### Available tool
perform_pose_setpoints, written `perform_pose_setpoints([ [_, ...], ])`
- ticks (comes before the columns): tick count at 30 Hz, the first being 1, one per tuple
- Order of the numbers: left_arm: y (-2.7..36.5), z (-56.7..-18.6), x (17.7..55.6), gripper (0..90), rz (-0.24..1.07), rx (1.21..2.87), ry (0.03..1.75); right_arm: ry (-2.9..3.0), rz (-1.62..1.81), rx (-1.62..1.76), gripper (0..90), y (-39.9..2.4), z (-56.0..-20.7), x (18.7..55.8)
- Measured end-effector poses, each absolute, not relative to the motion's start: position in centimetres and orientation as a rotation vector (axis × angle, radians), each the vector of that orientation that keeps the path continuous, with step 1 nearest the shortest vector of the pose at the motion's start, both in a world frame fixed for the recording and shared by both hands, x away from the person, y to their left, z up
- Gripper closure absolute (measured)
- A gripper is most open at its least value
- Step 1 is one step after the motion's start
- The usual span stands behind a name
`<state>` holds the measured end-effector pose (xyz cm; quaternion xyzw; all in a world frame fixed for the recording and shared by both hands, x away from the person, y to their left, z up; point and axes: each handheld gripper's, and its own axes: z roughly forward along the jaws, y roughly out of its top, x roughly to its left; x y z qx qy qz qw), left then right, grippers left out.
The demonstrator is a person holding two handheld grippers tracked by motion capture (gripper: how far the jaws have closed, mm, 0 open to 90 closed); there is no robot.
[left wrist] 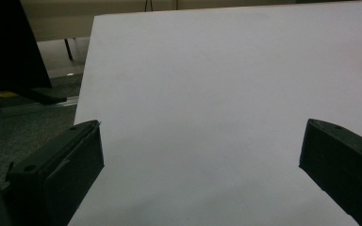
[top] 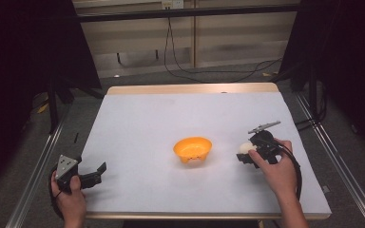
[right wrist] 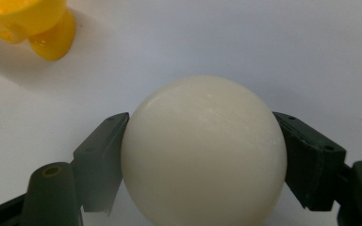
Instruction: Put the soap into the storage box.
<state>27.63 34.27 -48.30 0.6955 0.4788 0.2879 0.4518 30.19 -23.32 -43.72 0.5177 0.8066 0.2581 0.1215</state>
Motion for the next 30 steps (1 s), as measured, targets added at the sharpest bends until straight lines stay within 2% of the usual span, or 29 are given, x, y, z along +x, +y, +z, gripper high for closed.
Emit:
perform_pose_setpoints([
  [30, 34.3, -48.3, 27.7, 0.1, 0.708, 1.718, 1.185, 2.404, 0.815, 1.397, 24.4, -18.4, -41.1, 31.9],
])
